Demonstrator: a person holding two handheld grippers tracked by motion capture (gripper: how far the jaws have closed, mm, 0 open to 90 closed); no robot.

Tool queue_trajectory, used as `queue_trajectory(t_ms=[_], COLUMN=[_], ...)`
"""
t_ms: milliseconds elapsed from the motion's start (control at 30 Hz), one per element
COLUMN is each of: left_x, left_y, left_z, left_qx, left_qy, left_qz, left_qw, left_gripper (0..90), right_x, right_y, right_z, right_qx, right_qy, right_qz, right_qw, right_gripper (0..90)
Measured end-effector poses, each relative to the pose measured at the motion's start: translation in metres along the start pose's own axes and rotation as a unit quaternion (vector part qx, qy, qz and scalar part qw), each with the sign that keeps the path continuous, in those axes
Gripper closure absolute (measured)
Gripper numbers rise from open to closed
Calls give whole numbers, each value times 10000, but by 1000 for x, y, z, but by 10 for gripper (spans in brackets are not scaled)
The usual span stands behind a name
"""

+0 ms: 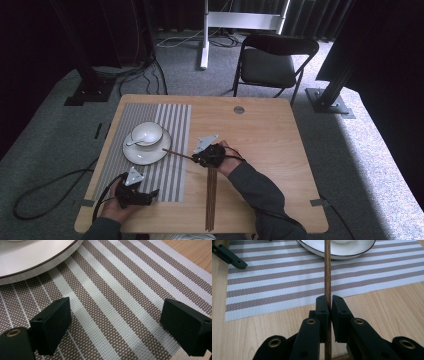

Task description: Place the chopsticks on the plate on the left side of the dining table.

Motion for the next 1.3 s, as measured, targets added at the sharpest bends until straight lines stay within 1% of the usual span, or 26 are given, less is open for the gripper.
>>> queue_trajectory(t_ms=[833, 1133, 1300], left_x=[0, 0, 0], left_y=[0, 0, 0], left_z=[0, 0, 0], left_qx=[-1, 0, 0], left_qy=[-1, 0, 4], left_qz=[0, 0, 4], left_qw=[10000, 10000, 10000], left_gripper=[103, 103, 102], right_x=[9, 10, 10], right_y=[15, 19, 23], right_z=[1, 1, 1], right_qx=[178, 209, 255], right_qy=[-128, -114, -151], right_qz=[-2, 19, 41], right_qw=[9998, 9997, 9996], right_gripper=[841, 841, 841])
Point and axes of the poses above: each handheld gripper's, and its own axes: y roughly forward along the jaws, x roughly out of its top, z roughly to its left, the point moved 10 cm from there along y, roughly forward along the jaws, and after that the axes turned 12 degrees about -z, right-handed, at the moved point
